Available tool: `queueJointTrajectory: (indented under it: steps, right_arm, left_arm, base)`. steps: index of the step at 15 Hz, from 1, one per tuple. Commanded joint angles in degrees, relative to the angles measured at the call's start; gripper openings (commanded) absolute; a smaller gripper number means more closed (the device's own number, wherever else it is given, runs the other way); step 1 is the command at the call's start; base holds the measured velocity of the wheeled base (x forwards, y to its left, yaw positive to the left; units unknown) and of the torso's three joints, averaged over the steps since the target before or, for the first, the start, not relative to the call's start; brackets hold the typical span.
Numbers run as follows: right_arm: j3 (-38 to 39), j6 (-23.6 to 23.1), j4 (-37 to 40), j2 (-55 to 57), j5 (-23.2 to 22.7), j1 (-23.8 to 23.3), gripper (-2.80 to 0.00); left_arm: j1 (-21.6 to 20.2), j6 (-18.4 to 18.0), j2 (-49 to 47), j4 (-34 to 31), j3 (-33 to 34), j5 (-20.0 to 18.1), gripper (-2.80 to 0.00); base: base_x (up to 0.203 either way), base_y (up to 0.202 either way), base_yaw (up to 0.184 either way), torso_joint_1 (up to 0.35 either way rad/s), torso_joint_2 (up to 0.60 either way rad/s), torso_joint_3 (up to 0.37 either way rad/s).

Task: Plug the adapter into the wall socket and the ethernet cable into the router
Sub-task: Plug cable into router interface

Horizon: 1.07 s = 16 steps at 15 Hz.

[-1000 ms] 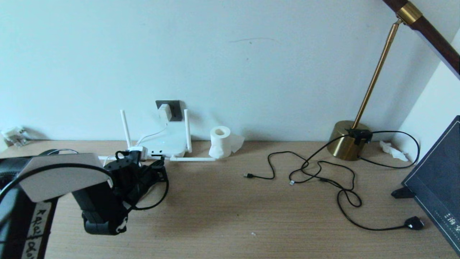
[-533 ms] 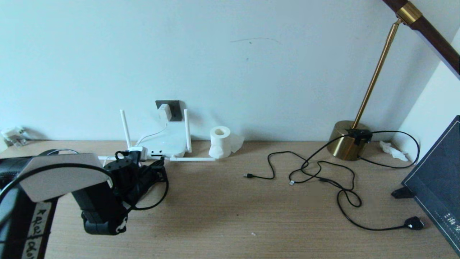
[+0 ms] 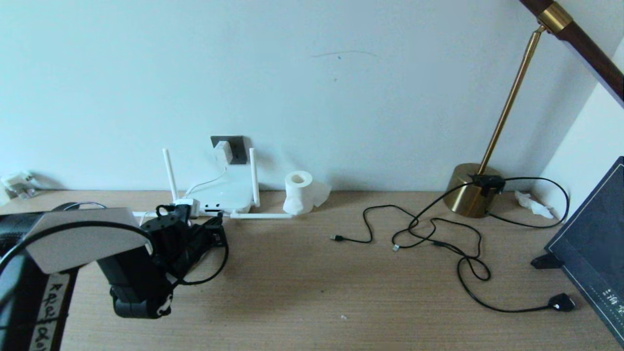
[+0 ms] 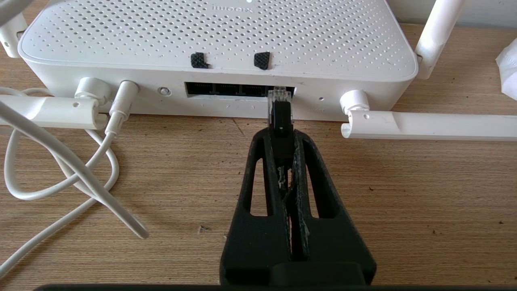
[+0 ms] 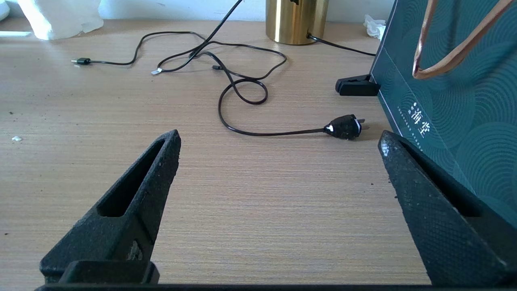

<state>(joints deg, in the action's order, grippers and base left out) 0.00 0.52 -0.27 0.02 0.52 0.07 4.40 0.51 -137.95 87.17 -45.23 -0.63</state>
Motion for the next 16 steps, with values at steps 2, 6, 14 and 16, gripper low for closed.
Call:
queueJointTrajectory:
  steps: [2,6,14,16]
  right_arm:
    - [0.05,0.00,-0.06,0.06,0.01,0.01,0.00]
    - [0.00,0.00,0.00,0.06,0.01,0.01,0.00]
    - [0.08,0.00,-0.02,0.06,0.01,0.01,0.00]
    - [0.06,0.00,0.00,0.06,0.01,0.01,0.00]
  left_arm:
    - [-0.01,0.02,0.31,0.49,-0.12,0.02,-2.80]
    - [-0.01,0.02,0.66,0.49,0.57,0.02,-2.80]
    - [-0.01,0.10,2.77,0.49,5.30,-0.07,-2.80]
    - [-0.01,0.19,3.36,0.49,5.99,0.02,-2.80]
  base:
    - [0.000,0.000,0.000,0.000,0.00,0.000]
    - [0.000,0.000,0.000,0.000,0.00,0.000]
    - [0.000,0.000,0.000,0.000,0.00,0.000]
    - [0.000,0.000,0.000,0.000,0.00,0.000]
